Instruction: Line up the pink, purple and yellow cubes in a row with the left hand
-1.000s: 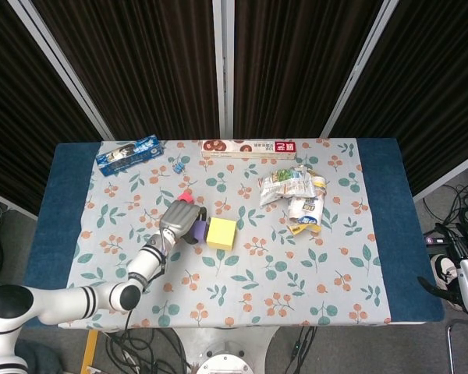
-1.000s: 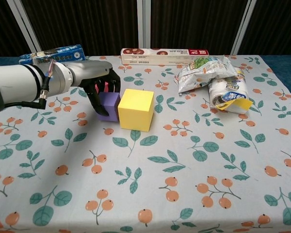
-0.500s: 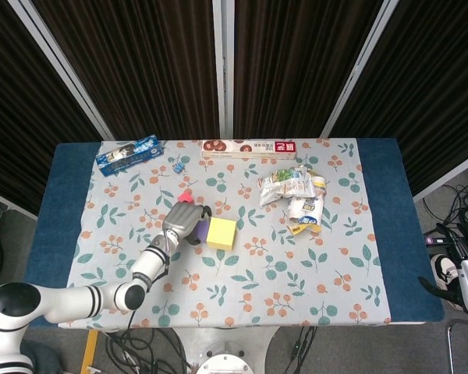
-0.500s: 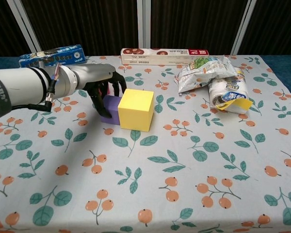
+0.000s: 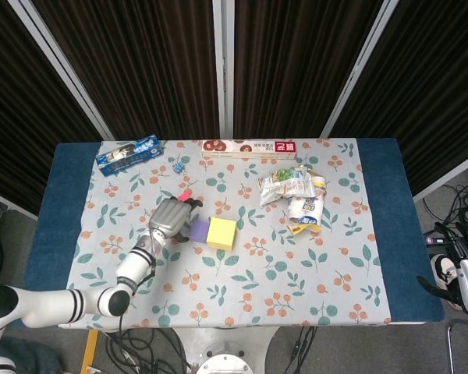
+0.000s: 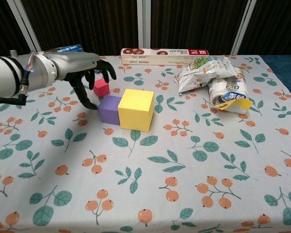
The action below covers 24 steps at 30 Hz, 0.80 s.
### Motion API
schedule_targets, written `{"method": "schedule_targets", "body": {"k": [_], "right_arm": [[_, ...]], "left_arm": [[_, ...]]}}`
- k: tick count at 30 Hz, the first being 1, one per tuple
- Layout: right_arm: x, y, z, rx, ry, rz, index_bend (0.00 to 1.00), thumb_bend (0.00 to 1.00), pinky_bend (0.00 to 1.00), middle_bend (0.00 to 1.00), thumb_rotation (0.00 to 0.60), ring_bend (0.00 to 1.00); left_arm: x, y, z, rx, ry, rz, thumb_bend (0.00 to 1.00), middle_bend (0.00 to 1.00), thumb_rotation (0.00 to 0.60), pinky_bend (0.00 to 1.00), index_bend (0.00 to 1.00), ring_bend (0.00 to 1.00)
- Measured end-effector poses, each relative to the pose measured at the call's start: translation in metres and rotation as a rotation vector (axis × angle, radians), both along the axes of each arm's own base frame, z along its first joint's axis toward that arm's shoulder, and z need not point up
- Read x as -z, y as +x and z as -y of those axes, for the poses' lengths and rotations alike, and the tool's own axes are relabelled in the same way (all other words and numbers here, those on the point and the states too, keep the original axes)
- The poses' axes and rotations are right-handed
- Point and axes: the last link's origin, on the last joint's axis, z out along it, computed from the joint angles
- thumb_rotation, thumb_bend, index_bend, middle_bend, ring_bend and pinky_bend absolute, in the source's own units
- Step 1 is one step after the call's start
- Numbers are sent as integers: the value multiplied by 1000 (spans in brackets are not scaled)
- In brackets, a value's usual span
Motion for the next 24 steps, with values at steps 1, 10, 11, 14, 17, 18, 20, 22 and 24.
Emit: {"method": "schedule_targets", "body": {"k": [1, 10, 11, 14, 17, 18, 20, 22, 24], "right_arm": [[0, 1, 0, -3, 1, 1, 94, 26, 115, 170, 600, 12], [1, 1, -1, -3, 0, 0, 94, 26, 115, 170, 600, 12], [1, 1, -1, -3, 1, 0, 94, 26, 115, 170, 600, 12], [0, 0, -1, 1, 1, -1, 94, 26, 115, 170, 600, 12], [0, -1, 0, 7, 0, -1, 94, 26, 115, 170, 600, 12], [0, -1, 0, 8, 0, -1, 94, 26, 115, 170, 600, 12], [0, -2, -1, 12, -1, -2, 94, 26, 115, 170, 600, 12], [-1, -3, -1, 14, -3, -1, 94, 26, 115, 170, 600, 12], [-1, -3, -2, 17, -4, -2, 94, 26, 115, 170, 600, 12]], "left_arm": [[-2, -3, 0, 7, 15, -10, 187, 342, 600, 302, 270, 426], [10, -18, -11, 8, 71, -44, 124, 322, 600, 301, 270, 398], [15, -17, -13, 7, 71, -41, 123, 322, 600, 301, 270, 398], [27, -12, -17, 8, 62, -31, 117, 322, 600, 301, 270, 398], [36, -3, -20, 15, 50, -15, 116, 322, 600, 301, 270, 398], [38, 0, -20, 17, 46, -10, 116, 322, 600, 301, 270, 398], [42, 6, -20, 20, 38, 1, 116, 322, 600, 301, 270, 398], [44, 9, -20, 22, 35, 5, 115, 322, 600, 301, 270, 398], [45, 11, -19, 21, 32, 5, 115, 322, 600, 301, 270, 398]]}}
